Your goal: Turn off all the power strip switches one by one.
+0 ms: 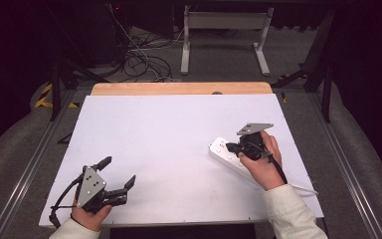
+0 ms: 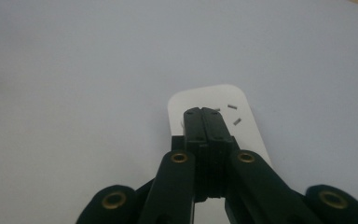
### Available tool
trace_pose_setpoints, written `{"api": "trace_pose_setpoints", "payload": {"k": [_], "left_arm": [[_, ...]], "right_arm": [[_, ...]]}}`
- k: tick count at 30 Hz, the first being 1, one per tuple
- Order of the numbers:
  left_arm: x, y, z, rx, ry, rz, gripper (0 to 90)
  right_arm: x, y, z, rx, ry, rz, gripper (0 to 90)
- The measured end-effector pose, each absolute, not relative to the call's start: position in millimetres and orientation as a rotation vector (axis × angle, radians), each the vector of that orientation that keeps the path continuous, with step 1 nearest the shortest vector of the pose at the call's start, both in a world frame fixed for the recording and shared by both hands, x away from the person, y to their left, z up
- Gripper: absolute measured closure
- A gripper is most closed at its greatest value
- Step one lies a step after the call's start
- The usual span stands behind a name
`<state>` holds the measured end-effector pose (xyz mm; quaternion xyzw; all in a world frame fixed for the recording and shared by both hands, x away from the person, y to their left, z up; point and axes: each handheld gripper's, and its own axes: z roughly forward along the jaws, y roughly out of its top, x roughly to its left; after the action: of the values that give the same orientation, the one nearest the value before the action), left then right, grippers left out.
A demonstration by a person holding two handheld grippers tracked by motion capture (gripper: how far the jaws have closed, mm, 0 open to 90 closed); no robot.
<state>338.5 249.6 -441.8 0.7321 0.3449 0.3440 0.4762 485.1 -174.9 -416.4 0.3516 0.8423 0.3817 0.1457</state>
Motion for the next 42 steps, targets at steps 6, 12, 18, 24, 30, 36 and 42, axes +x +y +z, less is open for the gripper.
{"api": "trace_pose_setpoints", "payload": {"k": [6,12,18,24,30,36,42], "left_arm": [[337.4,249.8,-441.4,1.789,0.838,0.842,11.5],[337.7,249.8,-441.6,1.787,0.842,0.841,11.5],[337.9,249.3,-441.6,1.79,0.84,0.842,11.5],[338.4,249.7,-441.9,1.789,0.841,0.841,11.5],[338.1,249.9,-441.6,1.789,0.839,0.842,11.5],[338.3,249.7,-441.7,1.79,0.84,0.839,11.5],[338.2,249.6,-441.8,1.788,0.843,0.838,11.5]], "right_arm": [[483.7,-176.8,-417.4,1.007,2.43,1.126,90.0],[484.0,-176.3,-415.6,1.011,2.417,1.151,90.0],[490.5,-164.8,-414.4,0.996,2.431,1.164,90.0],[499.8,-152.9,-418.8,0.997,2.45,1.15,90.0],[507.7,-146.7,-428.1,1.022,2.463,1.119,90.0],[512.6,-147.3,-433.5,1.039,2.464,1.1,90.0],[515.4,-147.2,-439.9,1.056,2.469,1.07,90.0]]}}
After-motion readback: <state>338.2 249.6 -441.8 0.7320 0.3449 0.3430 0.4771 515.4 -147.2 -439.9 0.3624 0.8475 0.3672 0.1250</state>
